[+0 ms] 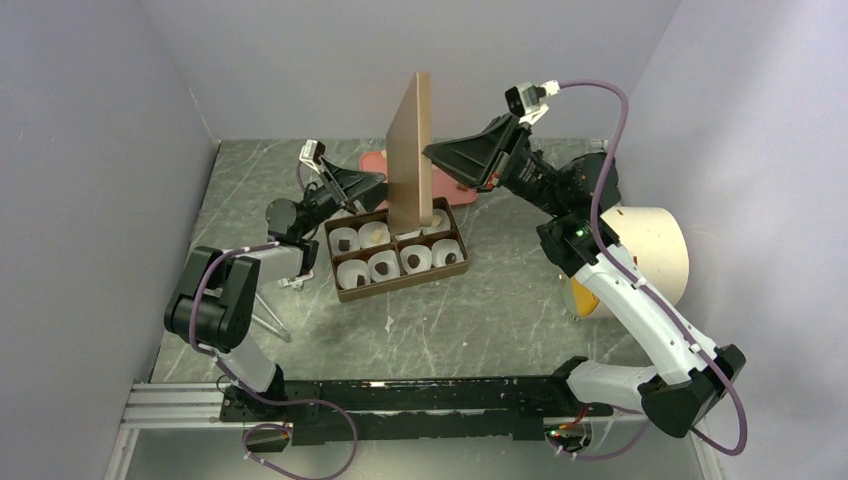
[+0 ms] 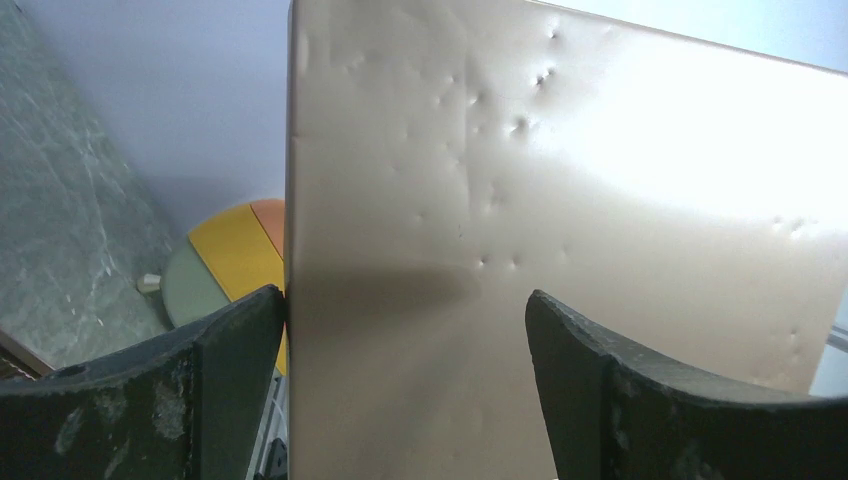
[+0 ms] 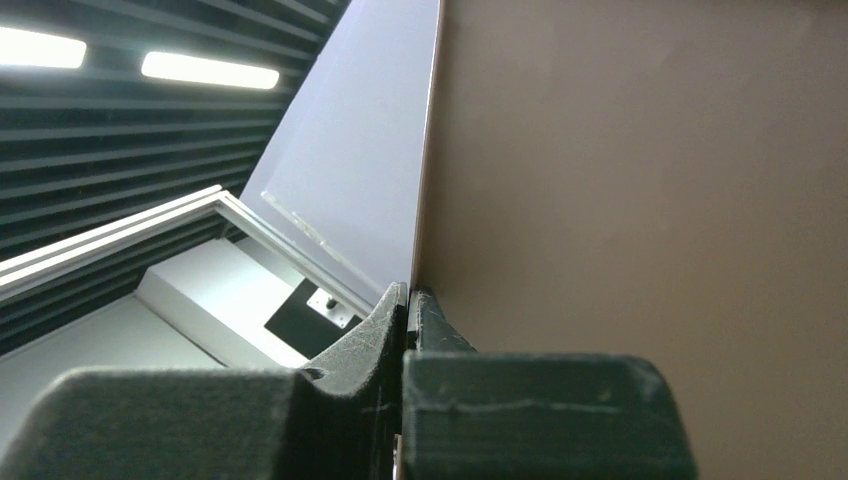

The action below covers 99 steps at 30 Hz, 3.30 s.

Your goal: Pack the chocolate

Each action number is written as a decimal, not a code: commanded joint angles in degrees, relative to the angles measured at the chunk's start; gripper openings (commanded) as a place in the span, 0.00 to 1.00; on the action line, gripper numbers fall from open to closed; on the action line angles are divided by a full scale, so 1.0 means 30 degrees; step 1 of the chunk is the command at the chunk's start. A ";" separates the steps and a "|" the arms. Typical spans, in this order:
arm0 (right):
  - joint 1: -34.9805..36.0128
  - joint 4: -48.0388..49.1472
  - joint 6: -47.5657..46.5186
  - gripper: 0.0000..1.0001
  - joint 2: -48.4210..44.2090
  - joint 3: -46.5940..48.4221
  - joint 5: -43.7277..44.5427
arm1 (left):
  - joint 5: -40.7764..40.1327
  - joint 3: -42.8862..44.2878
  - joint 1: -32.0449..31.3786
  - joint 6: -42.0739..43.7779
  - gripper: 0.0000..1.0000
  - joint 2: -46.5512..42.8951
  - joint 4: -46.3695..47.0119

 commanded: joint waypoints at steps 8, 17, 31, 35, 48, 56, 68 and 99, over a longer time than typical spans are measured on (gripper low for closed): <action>-0.3709 -0.0181 -0.0152 0.00 0.0000 -0.2828 -0.0955 | -0.0417 -0.0692 0.1020 -0.1268 0.86 -0.0845 0.6998; -0.6416 0.0553 -0.0476 0.00 0.0950 -0.5427 -0.2419 | 0.0219 -0.1001 0.1190 -0.1072 0.74 0.0556 0.6971; -0.8797 -0.0414 -0.2428 0.00 0.2418 -0.6809 -0.4570 | 0.0075 -0.1472 0.1353 -0.0534 0.62 0.2121 0.6993; -0.9258 -0.1048 -0.3200 0.00 0.2566 -0.6937 -0.4745 | 0.0097 -0.1452 0.1353 -0.0570 0.56 0.2250 0.6993; -0.9785 -0.4675 -0.6814 0.03 0.3046 -0.6850 -0.4433 | -0.0134 -0.1580 0.1527 -0.0856 0.28 0.2072 0.6964; -0.9772 -0.4670 -0.7301 0.07 0.3683 -0.6961 -0.4518 | -0.0047 -0.1706 0.1529 -0.0787 0.21 0.1998 0.6964; -0.9626 -0.6541 -0.9455 0.10 0.4858 -0.6846 -0.3509 | 0.0162 -0.3200 0.1734 -0.0197 0.13 0.1609 0.6934; -0.9327 -1.0420 -1.2399 0.64 0.0936 -0.6134 -0.0583 | 0.1731 -0.3057 0.3289 1.0481 0.08 -0.8141 -1.8702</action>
